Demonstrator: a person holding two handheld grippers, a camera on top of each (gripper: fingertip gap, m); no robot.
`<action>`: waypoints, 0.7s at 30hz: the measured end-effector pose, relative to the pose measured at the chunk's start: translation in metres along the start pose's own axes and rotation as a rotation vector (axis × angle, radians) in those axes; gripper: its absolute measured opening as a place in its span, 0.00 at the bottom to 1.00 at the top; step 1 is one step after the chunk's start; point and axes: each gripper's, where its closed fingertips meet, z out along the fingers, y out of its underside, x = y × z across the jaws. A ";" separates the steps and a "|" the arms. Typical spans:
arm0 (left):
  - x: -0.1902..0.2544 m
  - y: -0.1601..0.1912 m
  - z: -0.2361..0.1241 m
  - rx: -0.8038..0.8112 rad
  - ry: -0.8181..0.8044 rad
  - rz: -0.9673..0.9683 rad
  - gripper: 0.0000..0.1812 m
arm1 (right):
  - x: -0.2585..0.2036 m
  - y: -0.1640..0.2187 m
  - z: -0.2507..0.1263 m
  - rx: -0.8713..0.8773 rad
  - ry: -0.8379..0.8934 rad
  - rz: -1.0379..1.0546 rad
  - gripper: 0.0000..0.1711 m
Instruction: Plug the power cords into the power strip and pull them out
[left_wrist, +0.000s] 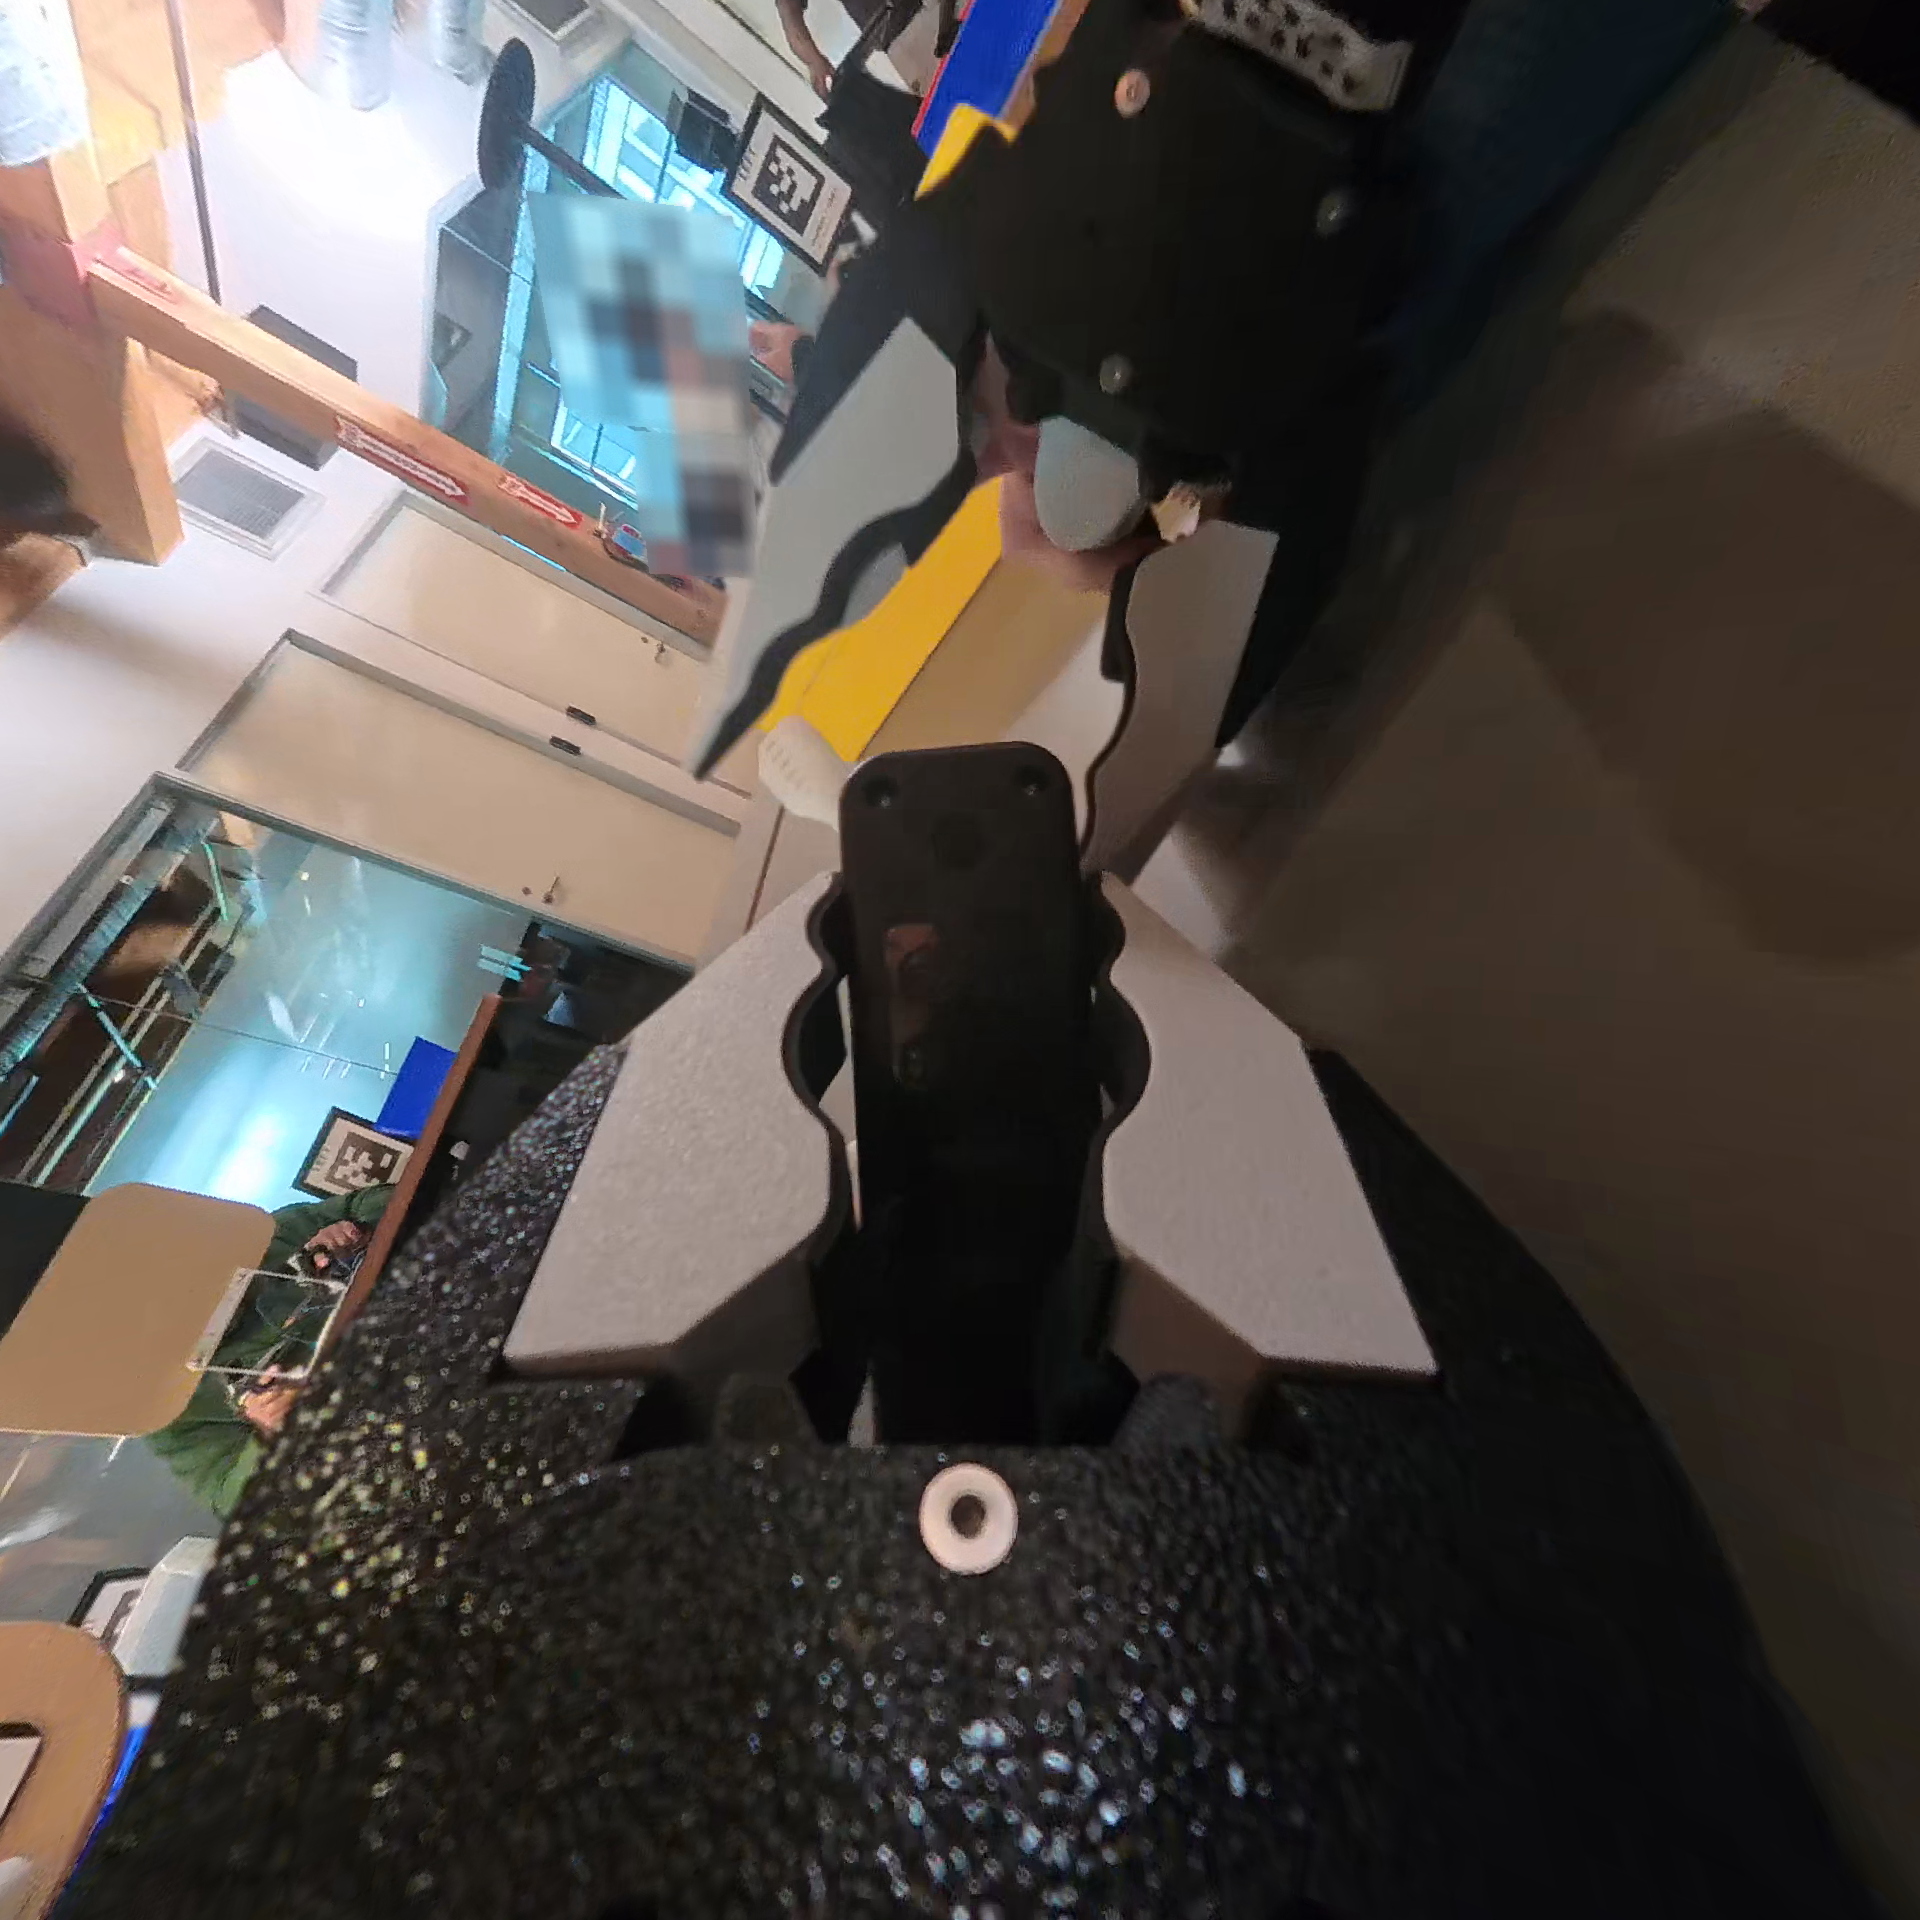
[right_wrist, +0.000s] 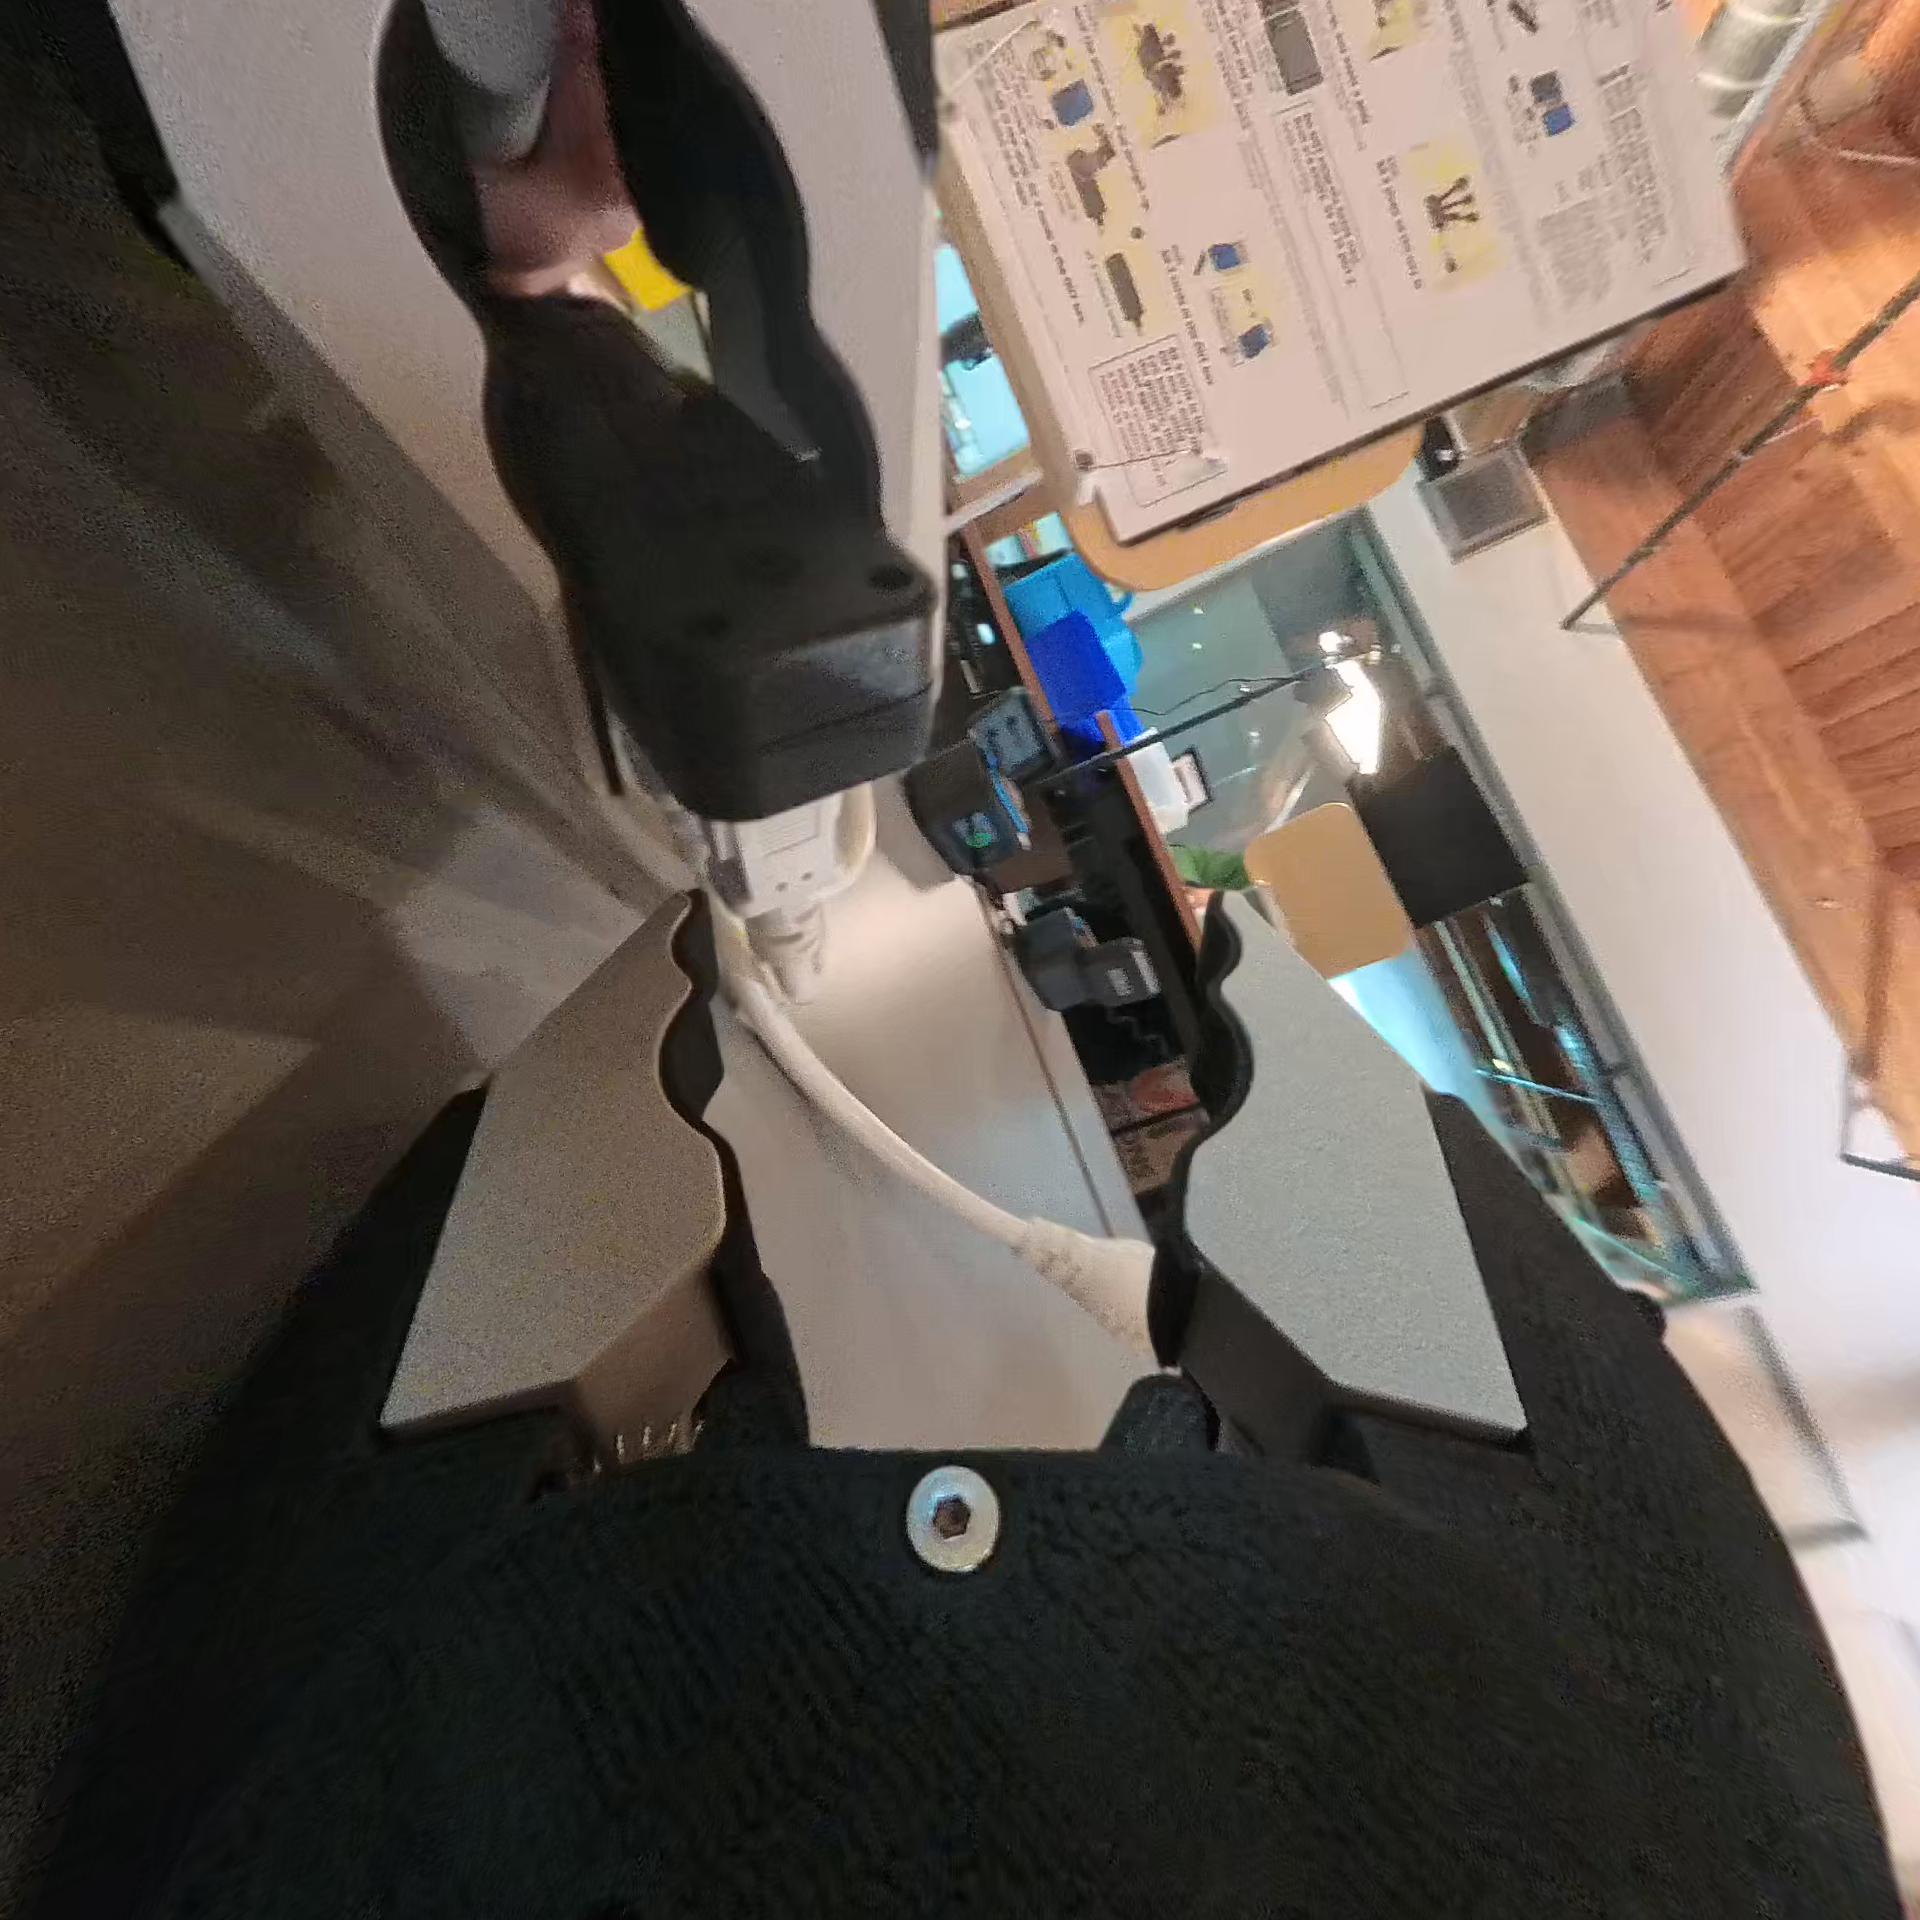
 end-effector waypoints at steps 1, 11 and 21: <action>-0.001 0.000 0.000 0.002 -0.006 -0.004 0.24 | -0.004 0.001 0.002 0.005 -0.023 -0.003 0.54; 0.004 -0.005 -0.006 0.066 0.018 -0.004 0.25 | -0.039 -0.008 0.009 0.097 -0.149 -0.199 0.23; 0.010 0.006 0.003 -0.020 0.004 0.047 0.36 | -0.051 -0.021 0.016 0.193 -0.239 -0.131 0.23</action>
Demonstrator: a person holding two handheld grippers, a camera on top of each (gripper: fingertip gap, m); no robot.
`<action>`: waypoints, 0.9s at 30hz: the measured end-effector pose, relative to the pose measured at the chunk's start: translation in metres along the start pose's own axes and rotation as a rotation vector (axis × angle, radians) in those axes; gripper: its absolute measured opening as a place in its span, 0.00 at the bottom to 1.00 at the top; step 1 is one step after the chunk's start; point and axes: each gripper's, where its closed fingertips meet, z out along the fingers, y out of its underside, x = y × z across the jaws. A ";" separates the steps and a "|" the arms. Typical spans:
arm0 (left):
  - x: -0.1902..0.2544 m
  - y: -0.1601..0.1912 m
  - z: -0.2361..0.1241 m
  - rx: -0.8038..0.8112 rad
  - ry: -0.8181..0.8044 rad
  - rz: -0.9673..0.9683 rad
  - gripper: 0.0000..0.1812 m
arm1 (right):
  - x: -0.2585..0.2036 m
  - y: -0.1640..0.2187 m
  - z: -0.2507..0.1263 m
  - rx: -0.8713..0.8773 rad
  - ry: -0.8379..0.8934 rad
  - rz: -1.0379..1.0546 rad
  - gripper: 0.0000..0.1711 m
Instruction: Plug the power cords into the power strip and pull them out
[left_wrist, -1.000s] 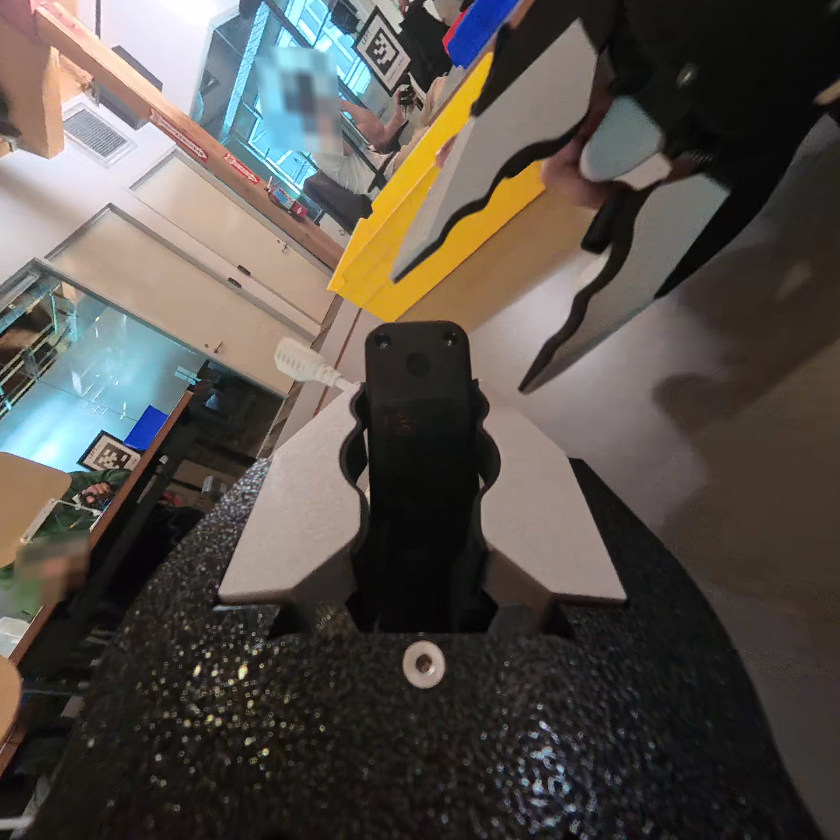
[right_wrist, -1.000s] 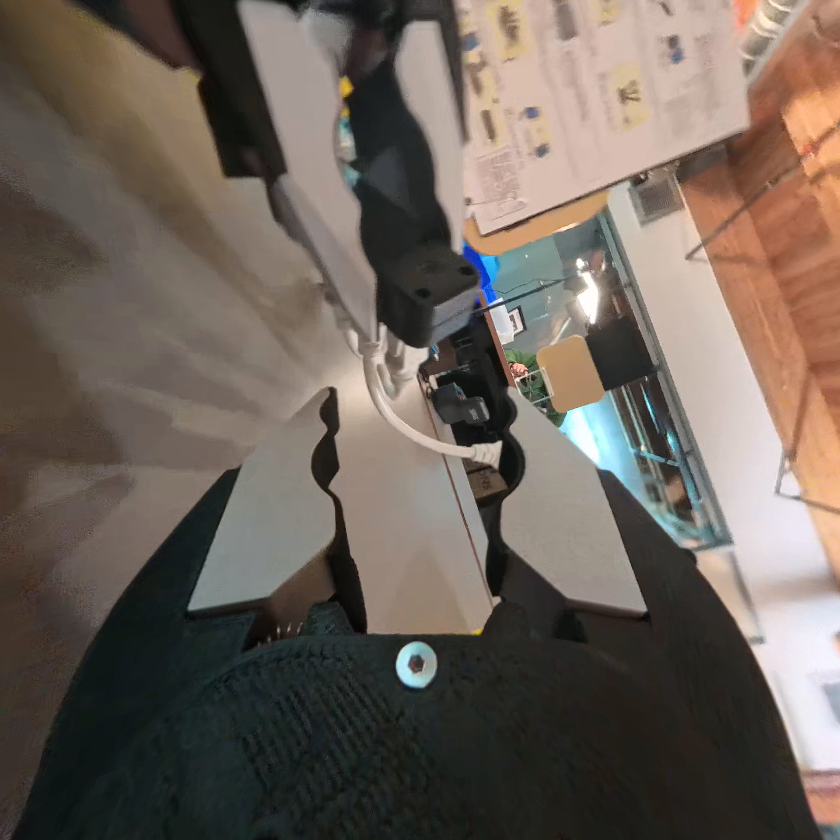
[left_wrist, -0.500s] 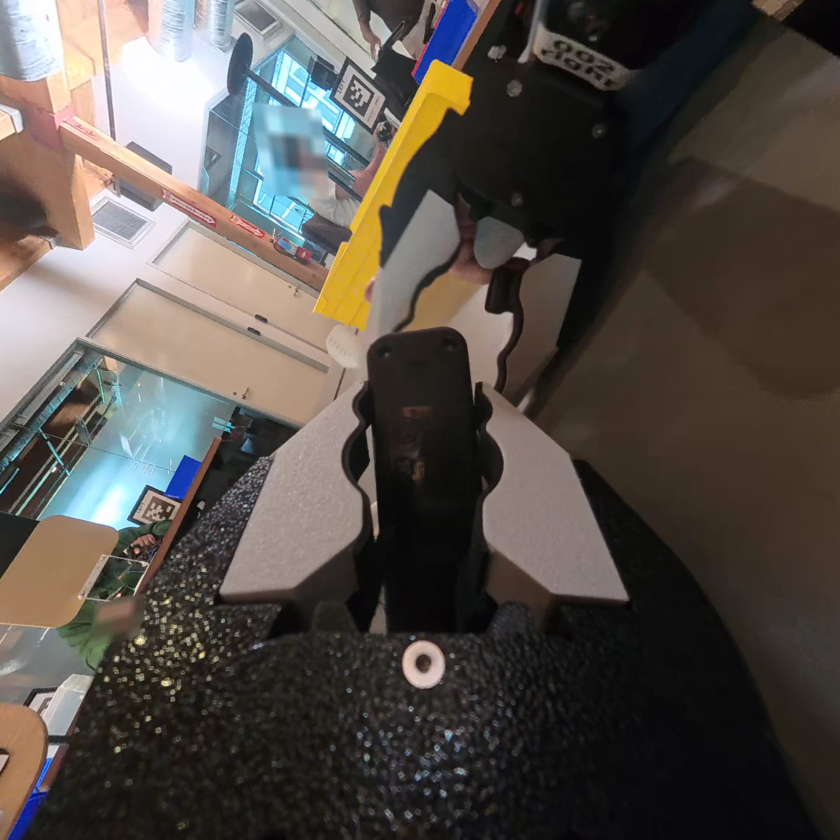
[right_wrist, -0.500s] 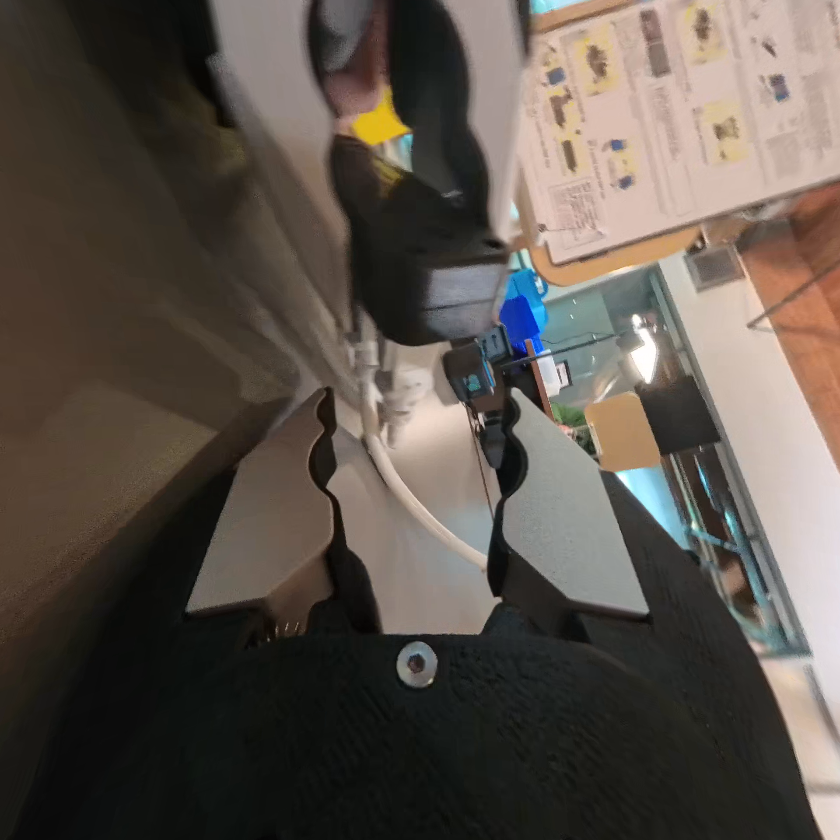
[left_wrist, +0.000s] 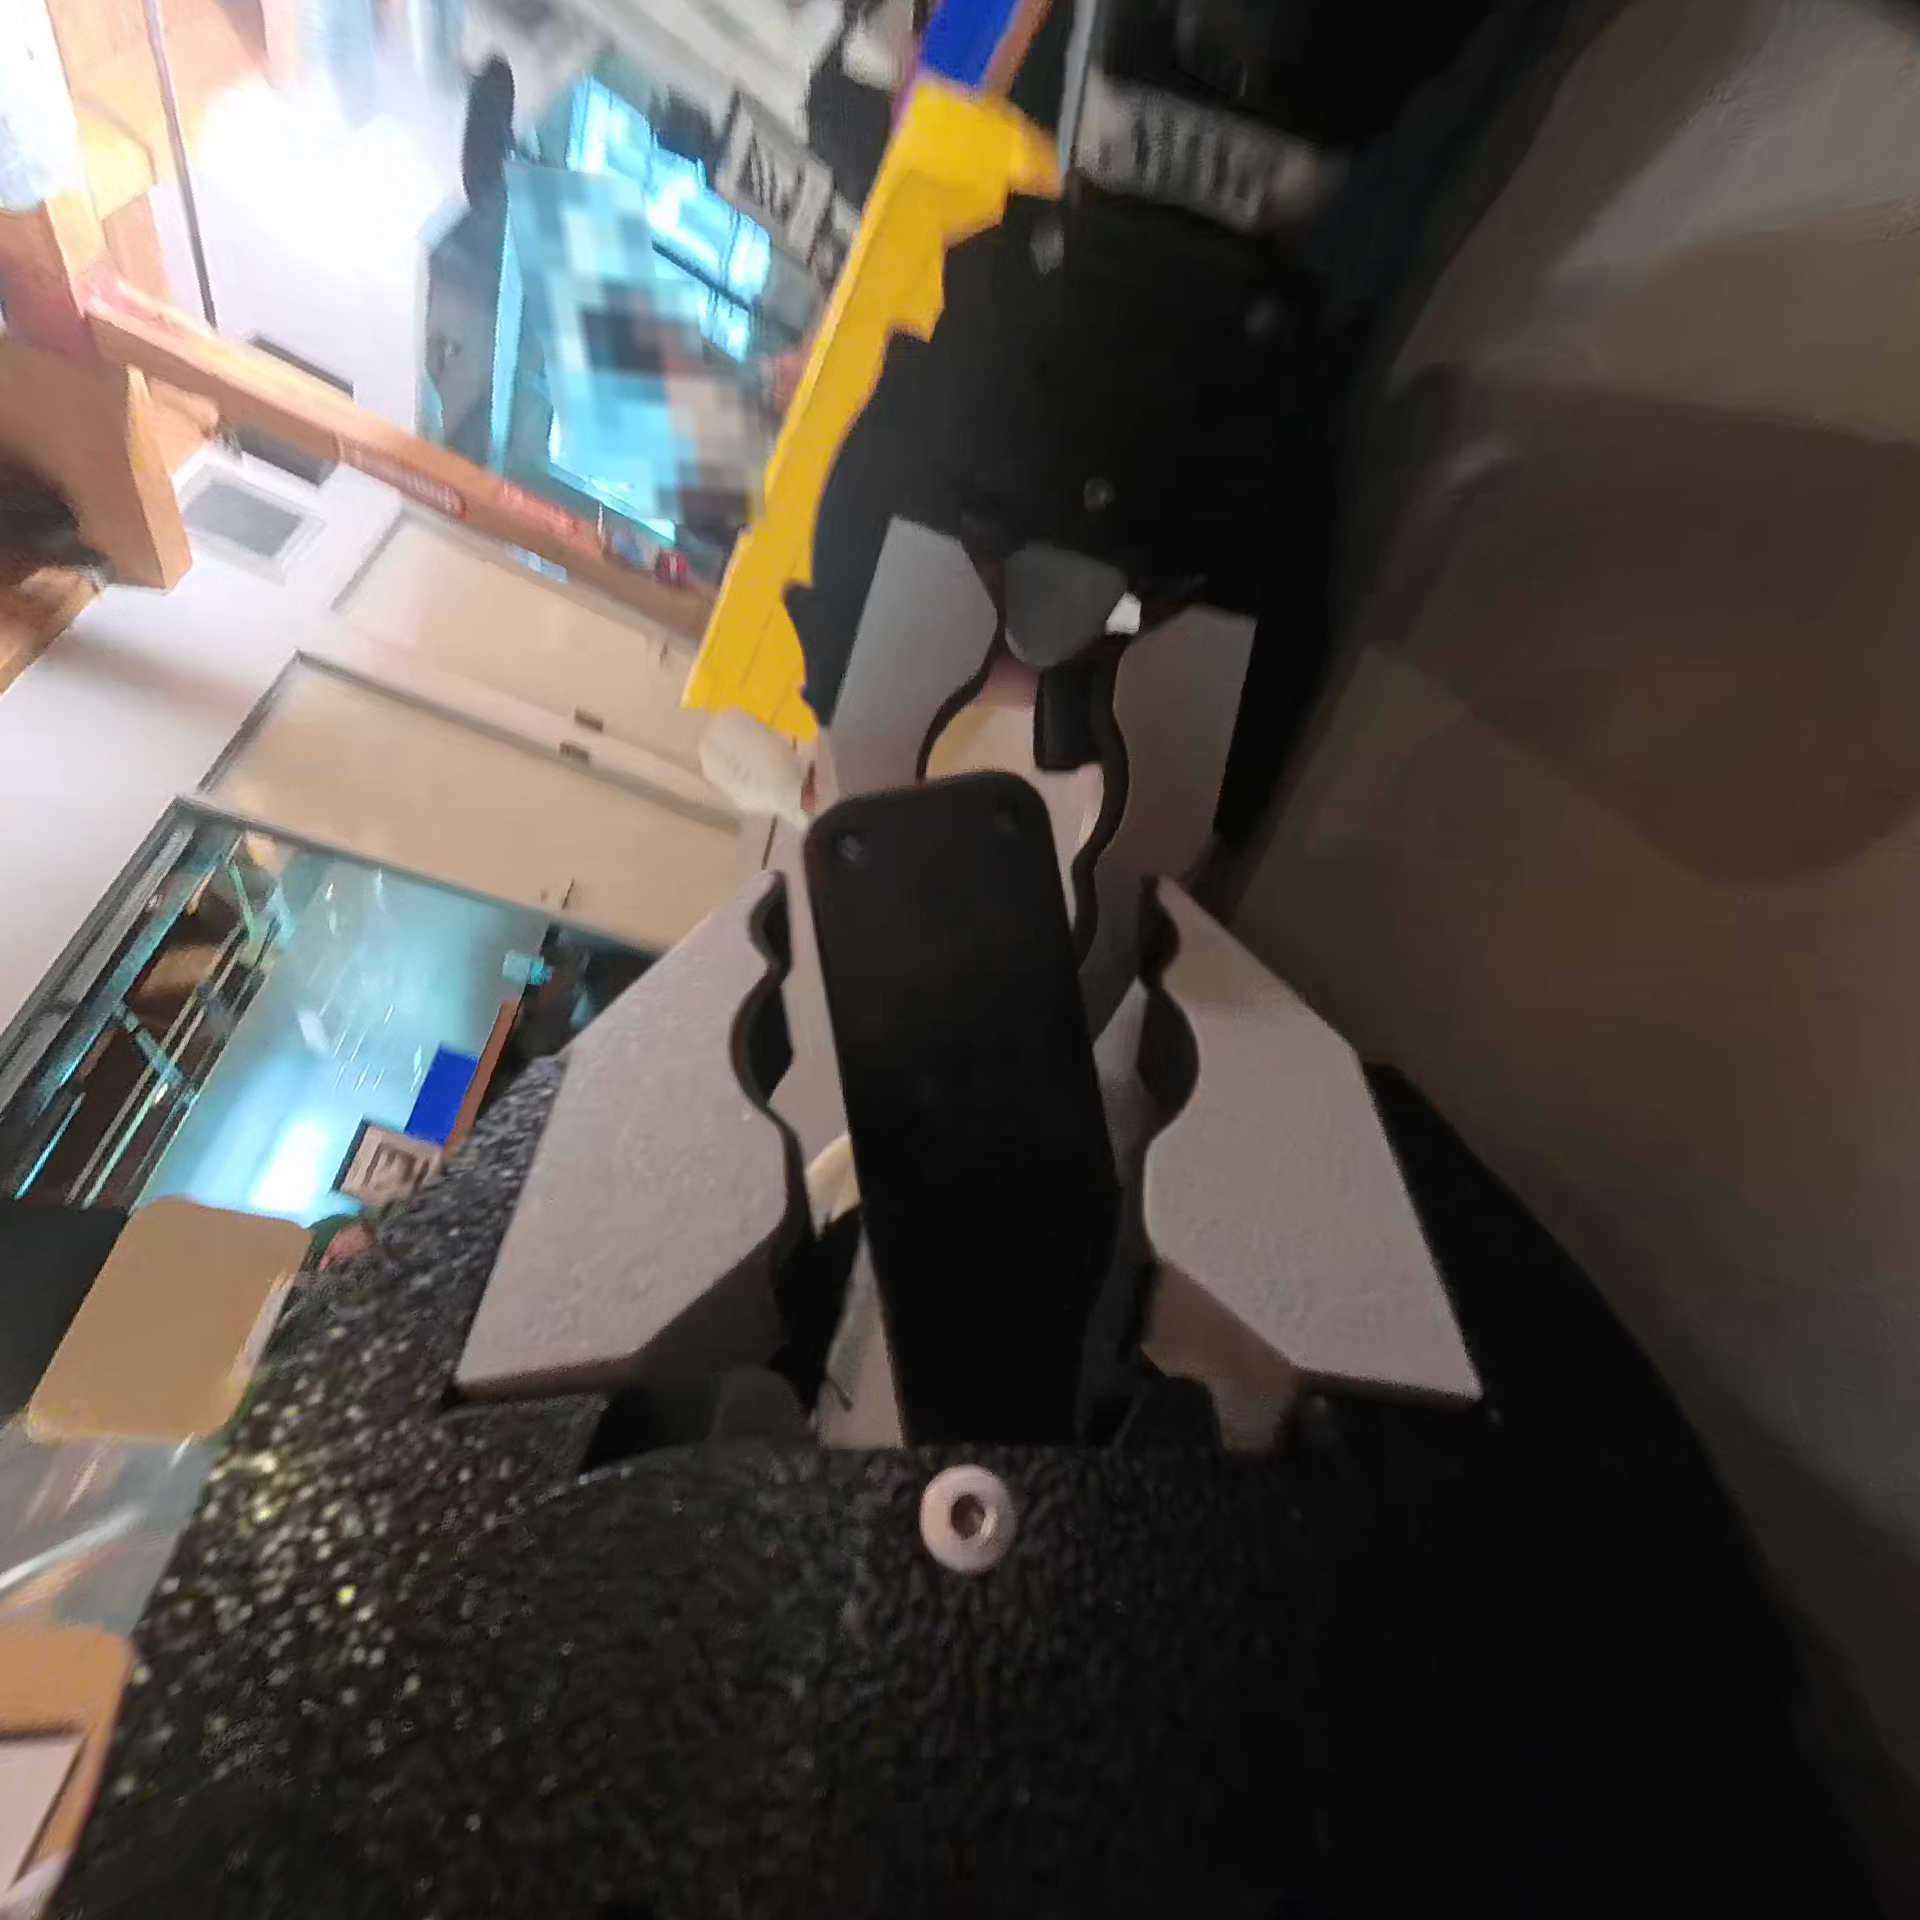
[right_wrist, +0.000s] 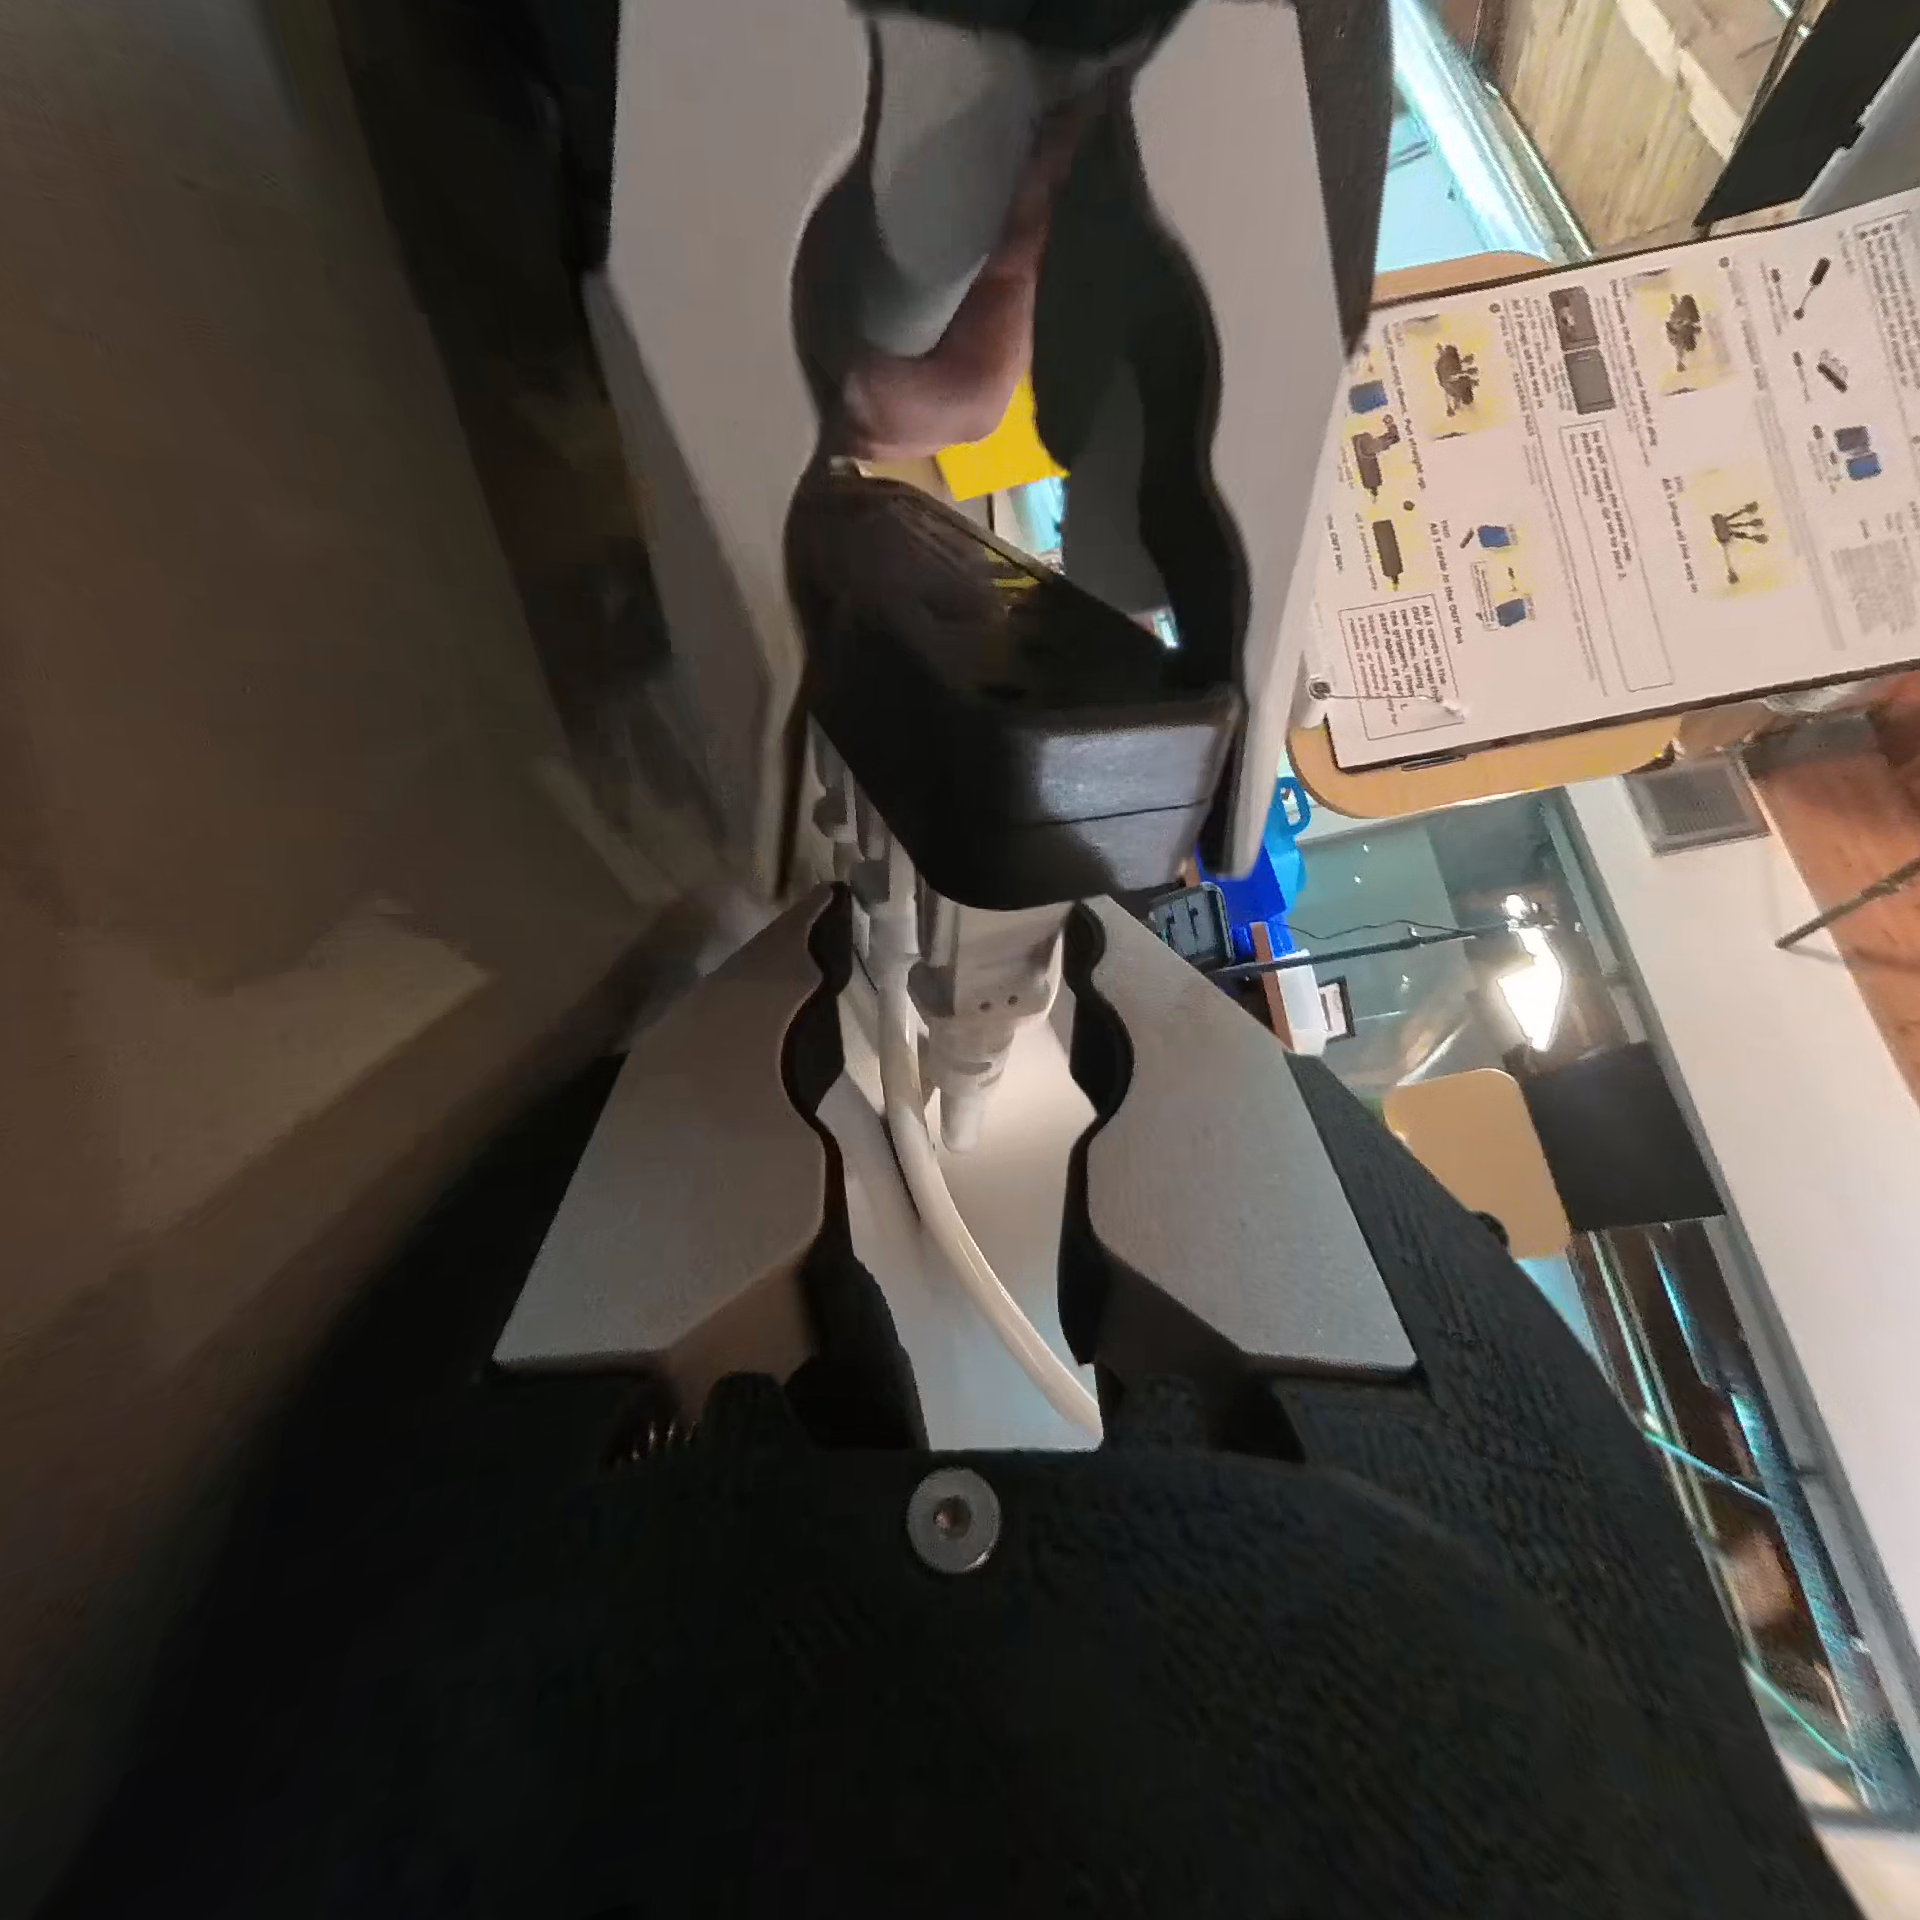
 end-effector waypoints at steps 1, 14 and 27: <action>0.003 0.009 0.005 -0.062 0.005 0.014 0.40 | -0.001 -0.001 0.001 0.005 -0.004 0.001 0.23; 0.005 0.002 0.005 -0.031 -0.012 0.085 0.37 | -0.005 -0.003 0.007 0.089 -0.074 -0.006 0.23; 0.007 -0.009 0.005 0.013 0.047 -0.010 0.24 | -0.012 0.001 0.000 0.081 -0.117 -0.078 0.16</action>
